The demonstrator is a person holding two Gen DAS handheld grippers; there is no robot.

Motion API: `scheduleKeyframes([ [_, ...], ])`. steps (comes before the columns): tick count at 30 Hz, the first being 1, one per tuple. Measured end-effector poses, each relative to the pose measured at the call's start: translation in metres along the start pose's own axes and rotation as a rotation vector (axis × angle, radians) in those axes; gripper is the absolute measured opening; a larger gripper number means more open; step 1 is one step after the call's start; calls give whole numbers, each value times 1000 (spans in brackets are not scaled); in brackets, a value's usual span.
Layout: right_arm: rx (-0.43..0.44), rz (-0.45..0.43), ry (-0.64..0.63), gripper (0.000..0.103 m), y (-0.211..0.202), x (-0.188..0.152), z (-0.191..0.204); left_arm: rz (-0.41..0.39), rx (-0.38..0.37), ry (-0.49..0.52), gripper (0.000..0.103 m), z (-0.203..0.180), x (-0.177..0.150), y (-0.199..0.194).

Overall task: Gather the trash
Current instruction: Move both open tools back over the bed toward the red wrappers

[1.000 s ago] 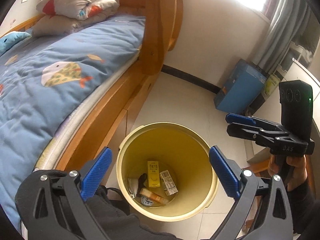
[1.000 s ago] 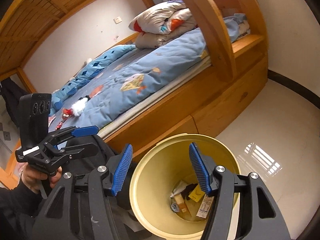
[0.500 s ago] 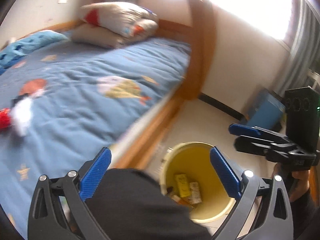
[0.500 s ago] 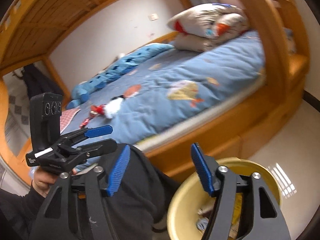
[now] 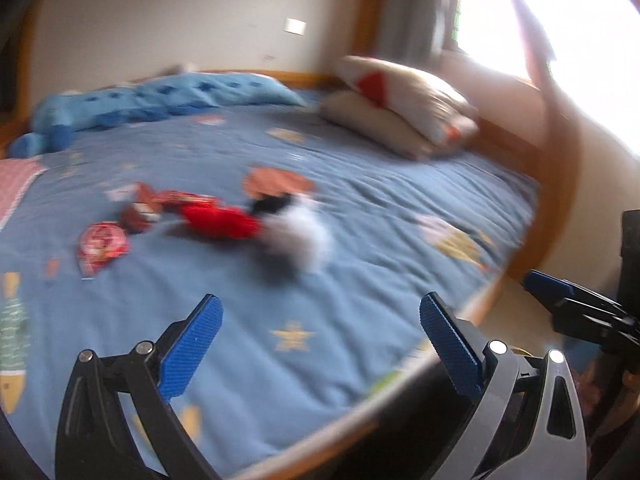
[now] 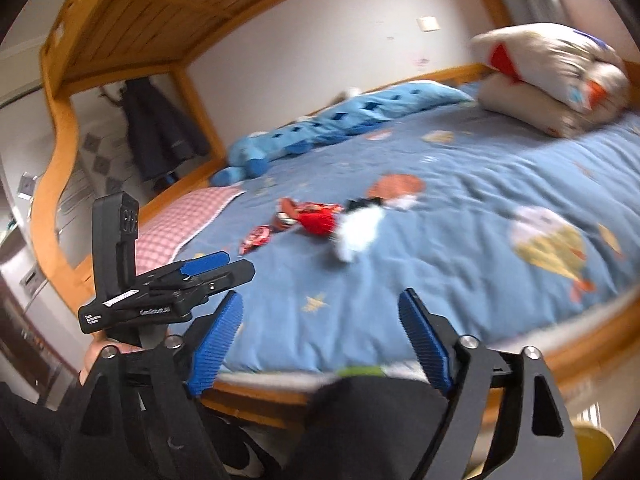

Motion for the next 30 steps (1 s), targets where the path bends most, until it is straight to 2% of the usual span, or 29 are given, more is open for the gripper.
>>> scheduleKeyframes([
  [5, 32, -23, -35, 92, 36, 21, 32, -50, 83, -70, 99, 51, 9, -23],
  [8, 47, -27, -46, 94, 59, 28, 46, -63, 124, -97, 99, 72, 11, -29],
  [14, 8, -43, -93, 94, 109, 40, 70, -76, 185, -135, 99, 111, 15, -33],
  [19, 11, -37, -118, 94, 153, 53, 86, -64, 260, -160, 99, 148, 21, -21],
  [25, 27, -1, -141, 94, 194, 67, 96, -48, 302, -202, 99, 186, 28, -1],
  [30, 45, 28, -105, 95, 227, 77, 95, -18, 326, -262, 99, 222, 33, 23],
])
Point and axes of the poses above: each gripper's, at about its wrist camera, not at the fingertips, and y roughly the way its jaws point, z to its left, x to its top, the point moved 6 cm from there along y, roughly the way its jaws point, and after that the axes turned 7 degrees about -x, right-handed, at the moved point
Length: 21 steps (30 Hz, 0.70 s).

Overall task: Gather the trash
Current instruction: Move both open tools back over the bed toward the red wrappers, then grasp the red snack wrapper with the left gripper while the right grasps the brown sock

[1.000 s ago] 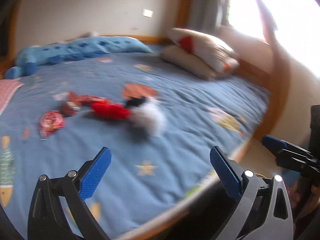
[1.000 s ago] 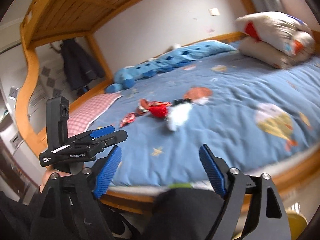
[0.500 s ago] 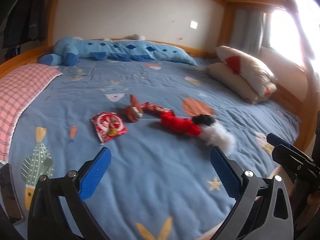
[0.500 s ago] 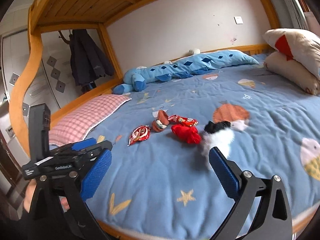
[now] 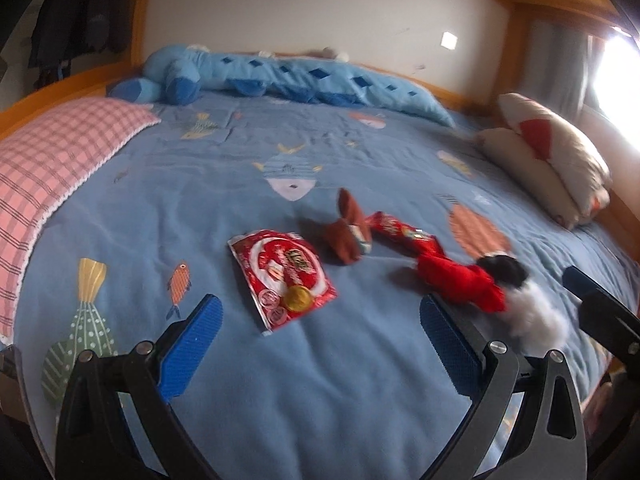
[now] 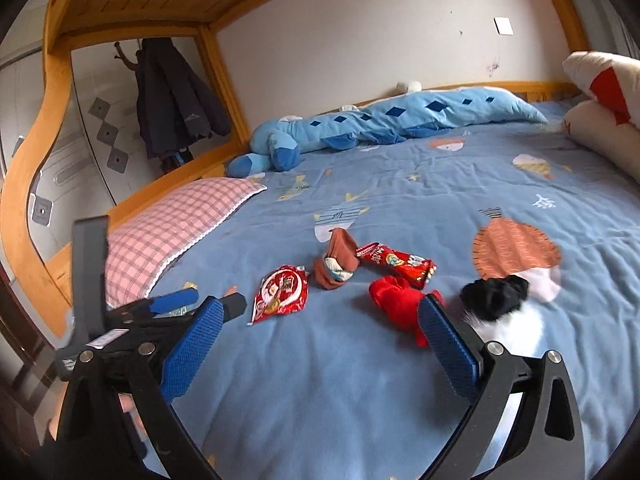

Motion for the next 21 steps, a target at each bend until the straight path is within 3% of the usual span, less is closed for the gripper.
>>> scheduleKeyframes([
  [7, 7, 25, -33, 94, 34, 2, 1, 56, 21, -17, 99, 14, 7, 46],
  [17, 27, 62, 28, 95, 66, 5, -12, 158, 49, -13, 98, 24, 9, 112],
  [18, 27, 64, 33, 95, 67, 5, -13, 160, 52, -12, 94, 25, 9, 115],
  [19, 29, 67, 38, 94, 69, 4, -14, 165, 53, -14, 80, 25, 9, 118],
  [21, 30, 73, 42, 95, 71, 4, -14, 179, 53, -16, 67, 28, 8, 124],
])
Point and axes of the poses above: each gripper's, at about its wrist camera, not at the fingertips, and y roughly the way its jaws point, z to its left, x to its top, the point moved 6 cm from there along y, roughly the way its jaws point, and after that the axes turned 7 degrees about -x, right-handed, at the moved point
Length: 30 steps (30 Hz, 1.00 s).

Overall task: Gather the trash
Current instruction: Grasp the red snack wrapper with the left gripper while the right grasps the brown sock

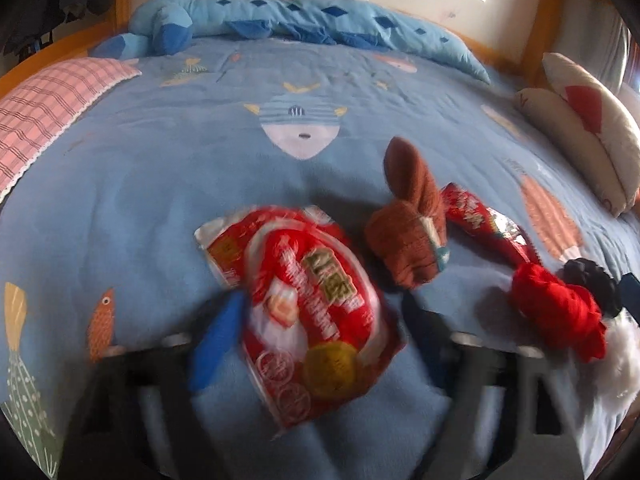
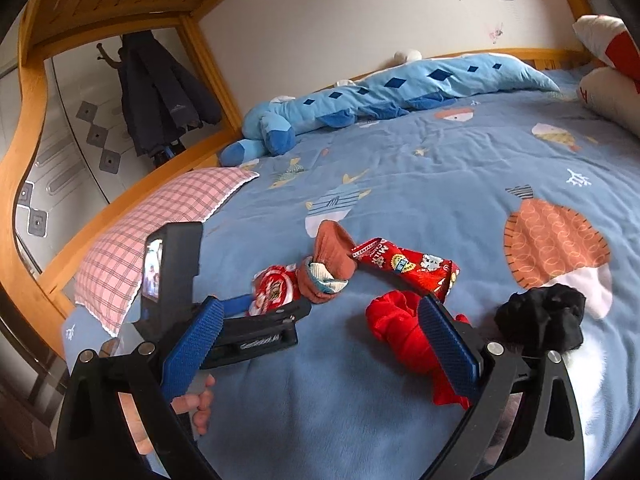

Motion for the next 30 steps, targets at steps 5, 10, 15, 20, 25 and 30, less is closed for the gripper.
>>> scheduleKeyframes([
  [5, -10, 12, -8, 94, 7, 1, 2, -15, -15, -11, 35, 5, 4, -2],
  [10, -18, 20, -29, 94, 17, 4, 11, -63, -58, -52, 24, 15, 7, -22],
  [15, -36, 44, -60, 94, 39, 8, 24, -123, -63, -48, 24, 26, 17, -46],
  [20, -62, 79, -79, 94, 73, 16, 37, -139, -63, -75, 24, 46, 25, -55],
  [25, -151, 151, -138, 86, 113, 19, 44, -134, -79, -113, 24, 62, 24, -54],
  [30, -232, 234, -193, 66, 151, 15, 39, -128, -89, -134, 24, 70, 21, -50],
])
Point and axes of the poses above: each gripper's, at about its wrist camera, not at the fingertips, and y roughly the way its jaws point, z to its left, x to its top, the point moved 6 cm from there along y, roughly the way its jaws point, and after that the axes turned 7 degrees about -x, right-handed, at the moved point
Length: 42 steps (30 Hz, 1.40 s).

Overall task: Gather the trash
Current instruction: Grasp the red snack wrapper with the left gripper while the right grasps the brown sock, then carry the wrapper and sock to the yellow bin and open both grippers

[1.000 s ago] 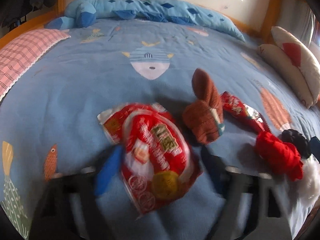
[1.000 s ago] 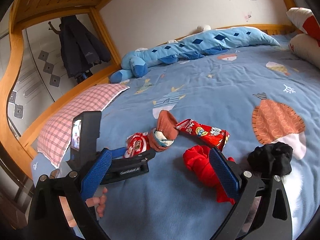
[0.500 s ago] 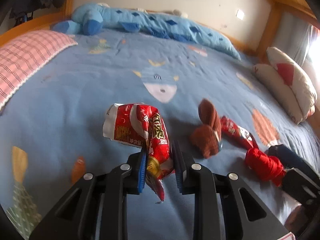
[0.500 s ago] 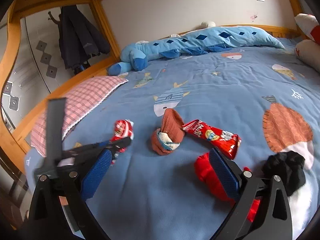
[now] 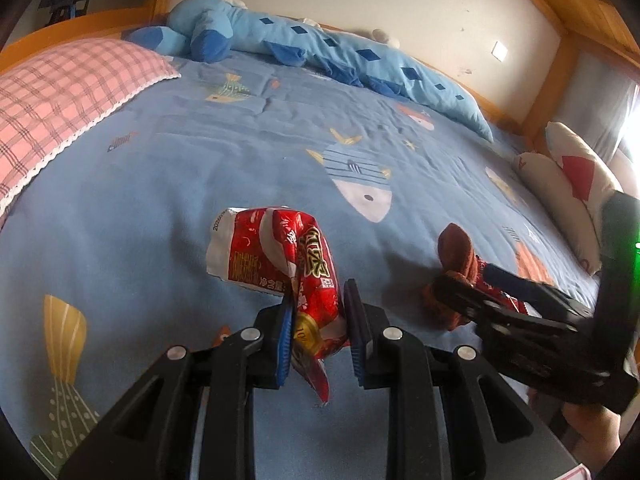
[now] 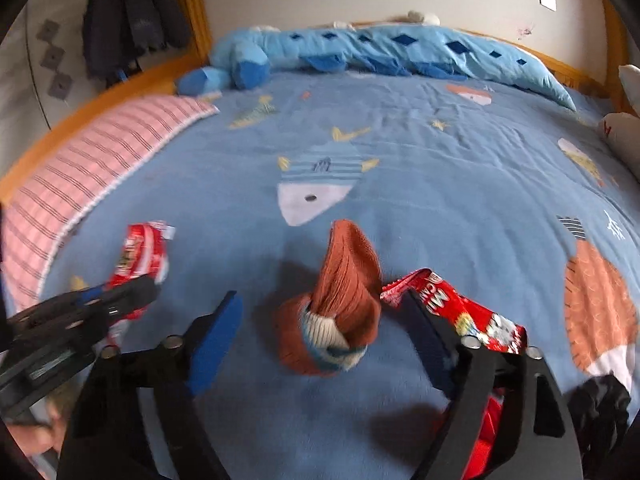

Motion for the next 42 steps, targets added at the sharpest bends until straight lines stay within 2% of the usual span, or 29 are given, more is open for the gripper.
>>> scheduleKeyframes([
  [1, -3, 24, -4, 48, 6, -2, 0, 1, -6, -3, 24, 0, 0, 0],
  [2, 15, 39, -1, 43, 10, -3, 1, 4, -14, -5, 24, 0, -1, 0],
  [5, 31, 3, -7, 37, 2, -8, 0, 9, -31, 9, 24, -6, -2, -4],
  [9, 56, -48, -26, 35, -30, -19, 3, -4, -50, 33, 24, -20, -4, -19],
  [13, 112, -114, 19, 35, -87, -36, -7, -19, -83, 64, 24, -45, -13, -45],
  [18, 142, -145, 72, 35, -156, -71, -32, -4, -189, 141, 24, -105, -44, -80],
  [23, 70, -204, 128, 35, -230, -126, -82, 37, -305, 232, 24, -172, -81, -105],
  [29, -29, -220, 204, 35, -296, -183, -138, 96, -447, 368, 24, -266, -136, -127],
  [34, -121, -268, 270, 35, -352, -235, -177, 173, -560, 456, 24, -332, -185, -135],
  [38, -214, -259, 359, 35, -393, -291, -209, 223, -622, 531, 24, -377, -223, -140],
  [42, -306, -223, 429, 35, -422, -344, -235, 306, -705, 609, 24, -425, -270, -143],
])
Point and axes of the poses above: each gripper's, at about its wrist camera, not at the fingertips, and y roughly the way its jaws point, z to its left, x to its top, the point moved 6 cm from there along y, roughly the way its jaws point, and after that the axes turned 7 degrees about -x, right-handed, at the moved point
